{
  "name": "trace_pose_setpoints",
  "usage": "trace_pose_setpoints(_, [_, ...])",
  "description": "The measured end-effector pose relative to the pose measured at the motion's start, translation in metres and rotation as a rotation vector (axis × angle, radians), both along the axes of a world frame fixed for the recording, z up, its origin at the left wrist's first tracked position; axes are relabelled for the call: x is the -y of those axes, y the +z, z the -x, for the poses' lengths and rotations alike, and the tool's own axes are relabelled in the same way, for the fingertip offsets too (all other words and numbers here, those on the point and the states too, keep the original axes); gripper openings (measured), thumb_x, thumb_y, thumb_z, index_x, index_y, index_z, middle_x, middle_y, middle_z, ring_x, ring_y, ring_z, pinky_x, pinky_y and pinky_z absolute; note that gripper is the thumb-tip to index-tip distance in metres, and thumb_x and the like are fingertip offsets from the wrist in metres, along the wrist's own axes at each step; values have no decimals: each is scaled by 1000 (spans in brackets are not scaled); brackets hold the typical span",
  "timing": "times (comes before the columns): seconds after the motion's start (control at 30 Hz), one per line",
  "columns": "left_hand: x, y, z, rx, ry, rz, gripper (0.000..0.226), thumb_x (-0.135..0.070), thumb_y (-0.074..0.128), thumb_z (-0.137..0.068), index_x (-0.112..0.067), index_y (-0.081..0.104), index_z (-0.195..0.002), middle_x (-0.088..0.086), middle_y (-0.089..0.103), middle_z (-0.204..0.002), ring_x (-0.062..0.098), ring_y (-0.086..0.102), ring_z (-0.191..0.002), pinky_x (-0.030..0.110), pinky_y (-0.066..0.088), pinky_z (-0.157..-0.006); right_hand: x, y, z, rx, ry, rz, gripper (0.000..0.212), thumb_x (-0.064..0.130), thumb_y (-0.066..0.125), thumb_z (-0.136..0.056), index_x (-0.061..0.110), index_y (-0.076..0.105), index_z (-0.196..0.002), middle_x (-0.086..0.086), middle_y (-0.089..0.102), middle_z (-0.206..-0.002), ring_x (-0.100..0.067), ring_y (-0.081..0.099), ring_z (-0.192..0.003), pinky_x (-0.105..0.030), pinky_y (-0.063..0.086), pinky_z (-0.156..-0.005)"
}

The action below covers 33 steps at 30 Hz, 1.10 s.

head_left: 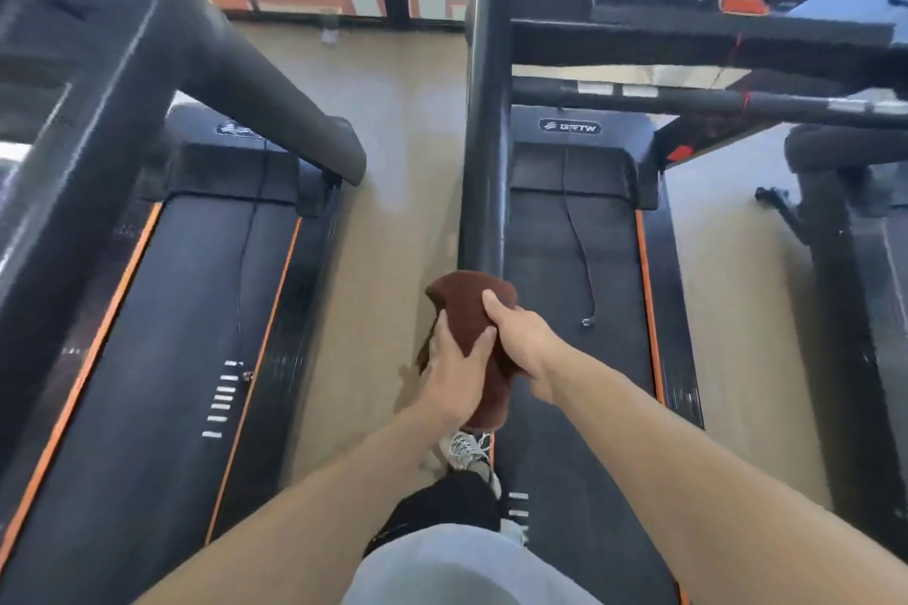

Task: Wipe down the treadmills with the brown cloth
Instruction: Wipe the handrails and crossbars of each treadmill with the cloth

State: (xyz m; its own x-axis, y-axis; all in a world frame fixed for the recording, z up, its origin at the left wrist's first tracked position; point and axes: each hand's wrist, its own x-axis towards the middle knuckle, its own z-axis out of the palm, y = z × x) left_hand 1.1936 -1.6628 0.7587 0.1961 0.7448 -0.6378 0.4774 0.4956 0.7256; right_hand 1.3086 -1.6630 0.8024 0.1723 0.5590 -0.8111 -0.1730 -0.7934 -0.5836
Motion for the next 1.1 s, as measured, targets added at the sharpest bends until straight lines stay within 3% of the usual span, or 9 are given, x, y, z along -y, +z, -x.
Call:
trace_pose_setpoints(0.13, [-23,4,-8,-1,3,-57,104,-83,42,-69,-32,27,-159,0,50,-150,22,52,-135,47,39,-115,-31,3,-17,-4,28,23,46,48,47,-107,18,56,-141,4,69,-113,-10,64,-97,-25,50,-75])
trace_pose_setpoints(0.37, [-101,2,-38,-20,-49,-64,97,-77,45,-79,-26,24,-160,0,43,-157,22,44,-143,46,35,-119,-110,6,-44,124,110,50,45,48,44,-108,13,61,-129,-2,70,-111,-20,65,-106,-39,52,-100])
trace_pose_setpoints(0.47, [-130,5,-56,-42,-33,-69,89,-70,47,-89,-21,25,-160,5,41,-158,26,41,-144,46,33,-119,-144,5,-53,171,104,43,46,50,44,-107,11,61,-126,-5,70,-108,-22,66,-101,-39,53,-97])
trace_pose_setpoints(0.53, [-149,7,-70,-78,10,-73,88,-70,44,-89,-19,27,-158,9,43,-156,29,43,-142,48,34,-118,-169,-1,-60,207,98,43,65,59,45,-102,6,52,-140,-8,69,-118,-25,66,-106,-42,54,-98])
trace_pose_setpoints(0.6, [-168,7,-86,-143,29,-110,72,-59,45,-97,-16,32,-155,11,47,-151,32,48,-137,49,37,-115,-194,-12,-71,252,100,49,79,66,44,-97,4,45,-146,-8,70,-116,-26,67,-105,-43,55,-96])
trace_pose_setpoints(0.7, [-200,13,-105,-215,8,-140,64,-50,45,-102,-13,33,-152,13,47,-150,36,49,-135,48,38,-113,-228,-16,-86,285,93,33,78,65,42,-98,2,46,-144,-12,70,-115,-27,68,-101,-40,56,-86])
trace_pose_setpoints(0.8, [-230,18,-119,-239,-9,-152,65,-53,46,-101,-13,33,-151,14,48,-148,36,50,-133,47,40,-110,-255,-9,-101,226,77,-5,54,56,41,-106,7,64,-111,-10,71,-99,-23,68,-86,-33,52,-67])
trace_pose_setpoints(0.87, [-247,19,-129,-265,-15,-172,68,-56,46,-100,-13,33,-151,13,48,-148,35,51,-132,47,41,-109,-272,-8,-115,187,64,-11,44,49,40,-109,15,62,-92,-5,69,-84,-21,66,-78,-33,51,-63])
trace_pose_setpoints(1.1, [-303,25,-157,-339,-36,-140,88,-69,49,-87,-13,31,-152,13,49,-147,37,52,-131,49,41,-110,-310,-10,-151,-7,91,-44,45,56,38,-107,19,63,-99,-8,73,-101,-27,68,-88,-53,55,-84])
